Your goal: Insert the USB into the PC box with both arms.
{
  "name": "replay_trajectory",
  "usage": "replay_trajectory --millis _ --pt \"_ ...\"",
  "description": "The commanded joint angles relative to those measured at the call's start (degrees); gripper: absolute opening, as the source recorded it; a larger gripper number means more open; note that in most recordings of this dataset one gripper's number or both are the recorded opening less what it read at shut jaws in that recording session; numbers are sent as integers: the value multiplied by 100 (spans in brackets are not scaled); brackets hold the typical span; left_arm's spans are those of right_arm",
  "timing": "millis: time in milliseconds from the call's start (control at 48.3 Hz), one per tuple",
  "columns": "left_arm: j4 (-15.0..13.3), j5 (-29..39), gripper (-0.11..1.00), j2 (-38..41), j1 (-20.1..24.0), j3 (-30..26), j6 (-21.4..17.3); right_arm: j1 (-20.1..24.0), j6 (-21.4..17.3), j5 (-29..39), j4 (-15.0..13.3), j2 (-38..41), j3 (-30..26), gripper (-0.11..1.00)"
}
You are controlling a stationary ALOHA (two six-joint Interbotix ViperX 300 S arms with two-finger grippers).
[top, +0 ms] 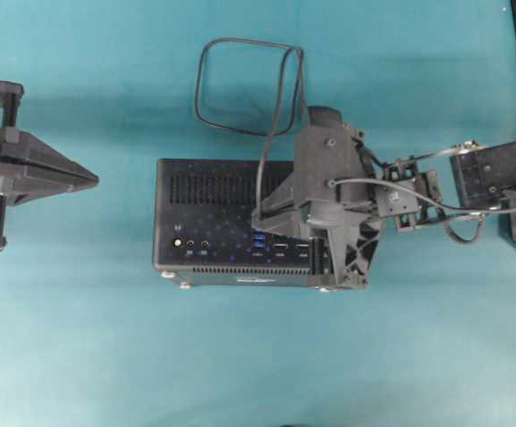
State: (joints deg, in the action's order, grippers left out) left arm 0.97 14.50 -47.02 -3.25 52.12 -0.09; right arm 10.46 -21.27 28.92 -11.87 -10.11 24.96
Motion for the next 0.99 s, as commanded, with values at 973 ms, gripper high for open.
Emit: replay_trajectory --millis 973 --pt "18 -26 0 -9 -9 -70 0 334 -62 281 343 193 97 7"
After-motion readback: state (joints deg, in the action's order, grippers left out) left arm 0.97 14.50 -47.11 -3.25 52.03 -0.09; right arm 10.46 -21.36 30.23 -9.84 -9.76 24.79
